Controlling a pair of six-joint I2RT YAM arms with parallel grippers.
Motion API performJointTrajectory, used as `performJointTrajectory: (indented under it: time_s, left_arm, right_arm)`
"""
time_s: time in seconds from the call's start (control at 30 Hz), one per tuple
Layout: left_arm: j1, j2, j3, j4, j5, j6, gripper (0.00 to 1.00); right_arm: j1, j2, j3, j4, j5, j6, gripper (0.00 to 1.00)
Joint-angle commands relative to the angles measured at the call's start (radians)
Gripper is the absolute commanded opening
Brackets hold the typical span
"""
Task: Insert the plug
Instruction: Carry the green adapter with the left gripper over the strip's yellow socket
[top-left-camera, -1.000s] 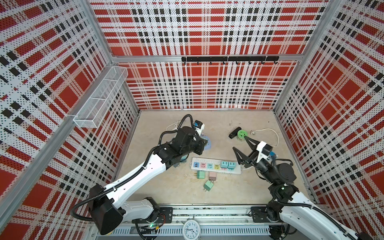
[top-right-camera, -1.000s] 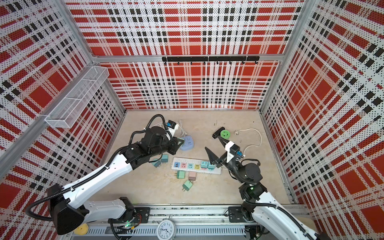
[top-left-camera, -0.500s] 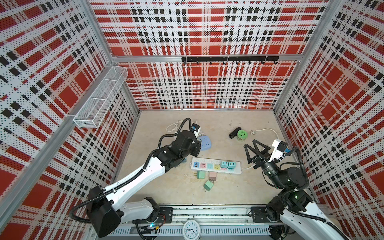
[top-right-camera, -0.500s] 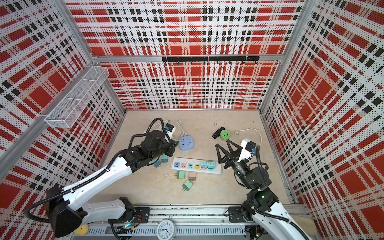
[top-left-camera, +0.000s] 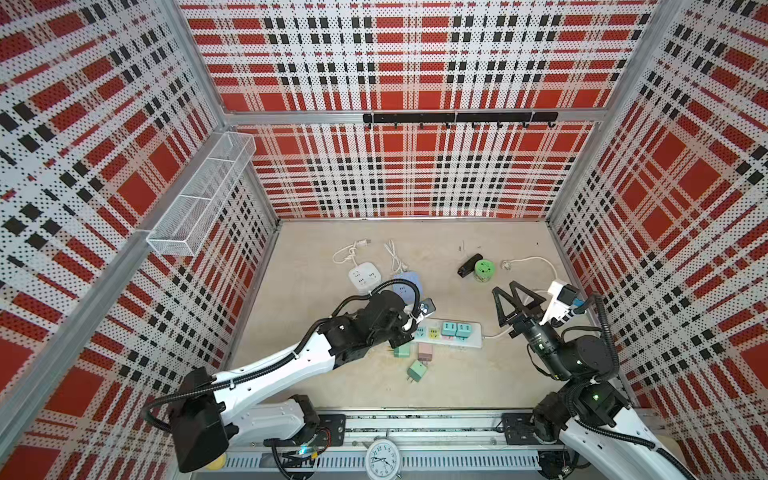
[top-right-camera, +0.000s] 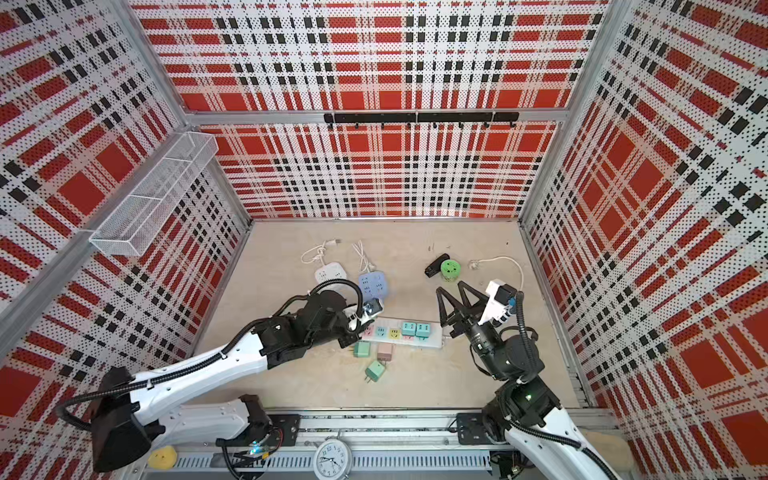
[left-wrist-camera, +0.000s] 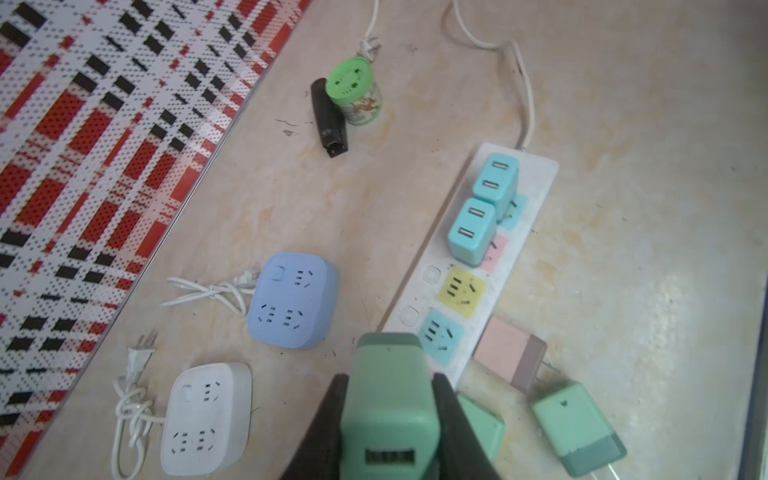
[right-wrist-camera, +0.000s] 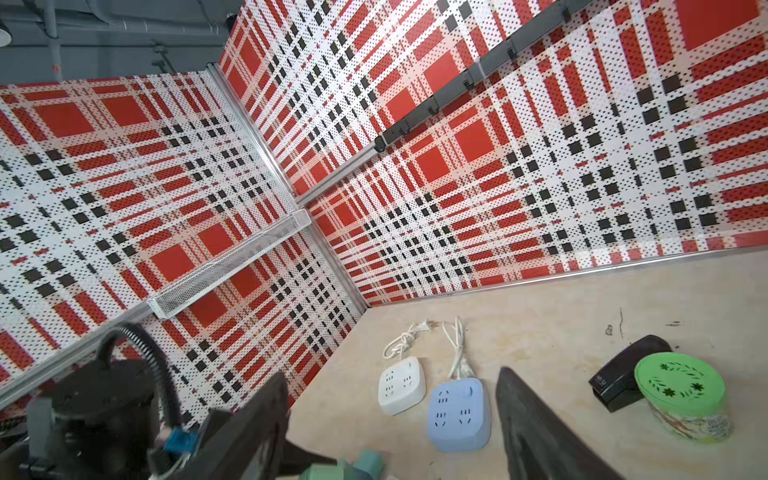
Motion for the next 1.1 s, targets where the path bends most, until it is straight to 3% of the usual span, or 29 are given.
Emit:
performJointTrajectory:
  time_s: [0.0,0.07,0.13,0.27,0.37,0.43,0.7,1.07]
  left_arm:
    - [-0.005,-0.005,-0.004,0.034,0.092,0.111,0.0]
    - [-0.006,0.008,-0.005,0.024,0.099,0.126,0.0]
    - [-0.004,0.028,-0.006,0.013,0.1,0.142,0.0]
    - [0.002,0.067,0.0,-0.006,0.119,0.165,0.0]
    - [0.003,0.092,0.011,-0.012,0.158,0.175,0.0]
    - [0.002,0.109,0.027,-0.033,0.201,0.185,0.0]
    - [0.032,0.187,0.064,-0.038,0.264,0.21,0.0]
    - [0.08,0.394,0.232,-0.117,0.305,0.278,0.0]
  right_arm:
    - [-0.012,0.033,0.006,0.004,0.1,-0.086,0.79]
    - [-0.03,0.075,0.01,-0.002,0.13,-0.134,0.8]
    - [-0.074,0.121,0.005,0.022,0.084,-0.178,0.8]
    - [-0.219,0.216,0.021,0.033,-0.119,-0.208,0.86]
    - [-0.329,0.292,0.034,0.037,-0.334,-0.243,0.88]
    - [-0.384,0.339,0.029,0.054,-0.398,-0.234,0.9]
    - [-0.404,0.414,0.004,0.126,-0.381,-0.231,0.9]
    - [-0.404,0.461,-0.013,0.166,-0.32,-0.257,0.92]
